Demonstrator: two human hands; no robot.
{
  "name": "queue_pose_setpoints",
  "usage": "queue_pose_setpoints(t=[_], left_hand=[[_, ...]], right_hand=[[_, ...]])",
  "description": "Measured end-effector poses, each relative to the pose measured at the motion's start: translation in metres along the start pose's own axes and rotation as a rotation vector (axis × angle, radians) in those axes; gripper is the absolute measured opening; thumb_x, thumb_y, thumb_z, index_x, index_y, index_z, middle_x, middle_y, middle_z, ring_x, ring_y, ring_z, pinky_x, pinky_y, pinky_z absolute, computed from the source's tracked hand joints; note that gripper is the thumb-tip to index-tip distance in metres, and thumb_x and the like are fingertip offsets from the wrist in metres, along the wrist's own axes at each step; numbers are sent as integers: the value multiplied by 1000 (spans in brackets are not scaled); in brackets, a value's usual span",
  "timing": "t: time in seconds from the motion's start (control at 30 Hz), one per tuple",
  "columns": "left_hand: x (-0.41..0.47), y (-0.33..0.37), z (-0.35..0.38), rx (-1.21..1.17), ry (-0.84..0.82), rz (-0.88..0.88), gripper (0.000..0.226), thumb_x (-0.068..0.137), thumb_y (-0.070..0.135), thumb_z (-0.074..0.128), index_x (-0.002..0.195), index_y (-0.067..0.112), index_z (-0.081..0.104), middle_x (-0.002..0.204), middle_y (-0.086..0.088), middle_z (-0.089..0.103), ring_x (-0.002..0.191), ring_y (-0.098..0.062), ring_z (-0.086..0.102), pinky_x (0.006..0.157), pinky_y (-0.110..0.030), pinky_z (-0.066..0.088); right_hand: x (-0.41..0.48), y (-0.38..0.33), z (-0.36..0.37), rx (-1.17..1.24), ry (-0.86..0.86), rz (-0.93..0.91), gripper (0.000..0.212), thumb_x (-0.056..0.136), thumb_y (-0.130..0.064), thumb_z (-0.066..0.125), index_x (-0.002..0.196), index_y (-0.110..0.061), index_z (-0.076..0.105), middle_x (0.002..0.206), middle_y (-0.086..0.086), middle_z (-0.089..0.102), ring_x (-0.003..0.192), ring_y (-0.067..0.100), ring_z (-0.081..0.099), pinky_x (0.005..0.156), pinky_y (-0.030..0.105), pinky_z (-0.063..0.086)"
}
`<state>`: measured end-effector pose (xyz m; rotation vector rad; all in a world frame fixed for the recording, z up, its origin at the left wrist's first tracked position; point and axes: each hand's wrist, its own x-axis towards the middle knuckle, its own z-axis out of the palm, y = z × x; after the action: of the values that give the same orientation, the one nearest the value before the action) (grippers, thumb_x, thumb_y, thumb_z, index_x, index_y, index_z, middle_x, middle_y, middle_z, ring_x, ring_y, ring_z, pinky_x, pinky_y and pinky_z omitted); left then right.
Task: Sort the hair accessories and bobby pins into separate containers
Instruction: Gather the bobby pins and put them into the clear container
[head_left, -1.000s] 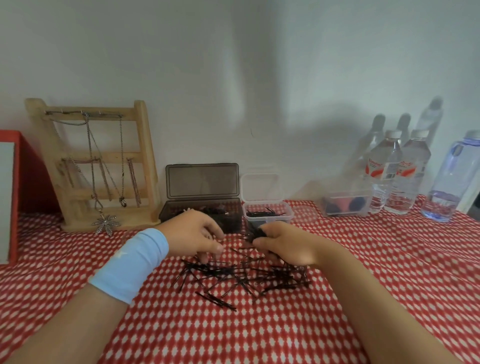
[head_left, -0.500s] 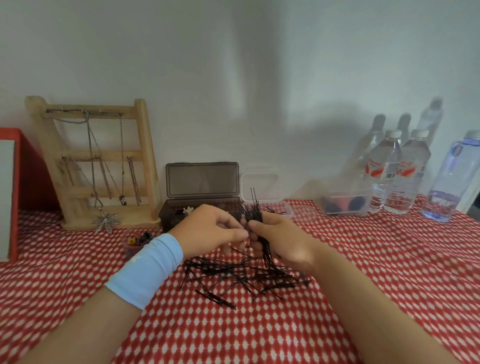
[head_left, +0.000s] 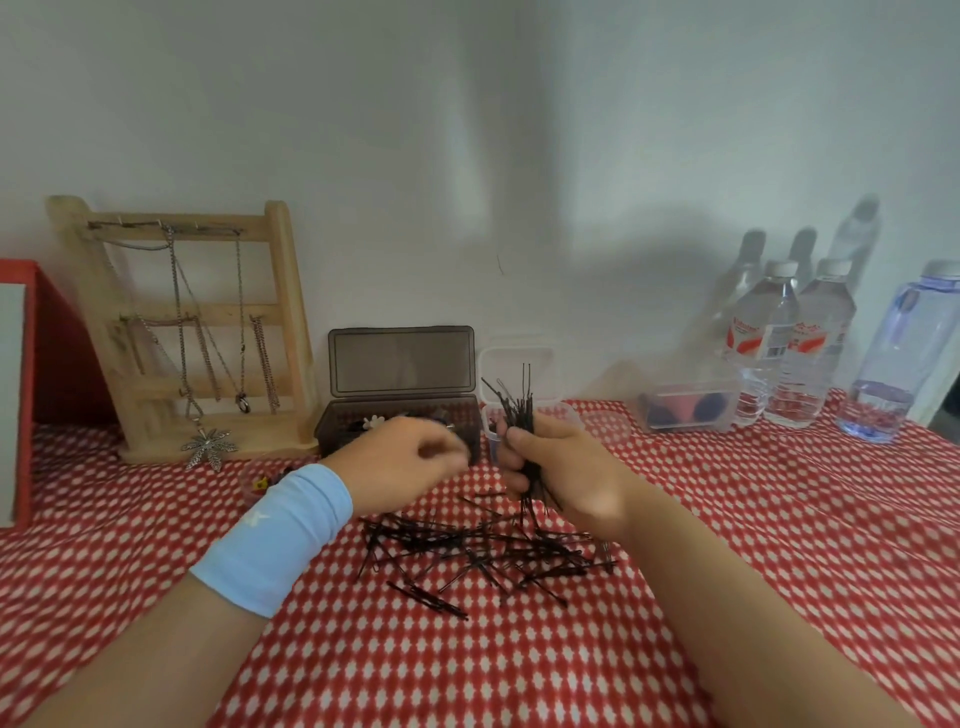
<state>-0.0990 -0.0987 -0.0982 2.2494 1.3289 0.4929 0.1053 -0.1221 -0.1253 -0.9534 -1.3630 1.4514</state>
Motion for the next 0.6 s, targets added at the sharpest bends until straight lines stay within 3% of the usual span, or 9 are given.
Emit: queue_pose_setpoints(t=[0.07,0.13,0.23,0.33,0.47,0.6], left_hand=[[1,4,3,-265,153,44,35,101,36,48,136,32,51,130,14,59,119,-1,55,110,-35,41],[0,10,8,-428,113,122,49,103,33,40,151,29,31,148,14,44,135,2,40,118,-29,29],[0,12,15,-265,4,165,53,104,38,36,154,37,18,157,14,31,143,2,26,122,-27,17],[3,8,16,-215,13,155,48,105,36,36,152,35,27,157,11,33,142,0,28,121,-28,20],[1,7,13,-388,152,277,47,105,28,38,151,36,28,154,15,37,138,5,37,119,-29,27],[-2,12,11,-219,176,314,43,103,24,44,144,37,45,137,15,57,108,8,59,100,-21,45]], right_hand=[[0,1,2,-18,-65,16,16,108,-12,39,101,-11,53,77,2,48,66,16,46,67,31,47],[-1,2,5,-33,-103,29,16,109,-13,39,99,-11,52,77,1,48,66,16,46,67,31,49],[-5,0,9,-143,-173,35,15,108,-12,40,97,-10,49,78,1,49,66,15,48,67,29,48],[-8,-1,11,-197,-225,49,14,108,-10,40,98,-10,50,77,1,49,67,14,48,70,29,47],[-7,-1,9,-175,-243,59,18,108,-11,40,102,-10,57,76,1,48,66,15,44,71,29,45],[-7,0,7,-208,-269,68,17,108,-13,42,104,-10,58,77,1,49,69,16,46,76,32,46]])
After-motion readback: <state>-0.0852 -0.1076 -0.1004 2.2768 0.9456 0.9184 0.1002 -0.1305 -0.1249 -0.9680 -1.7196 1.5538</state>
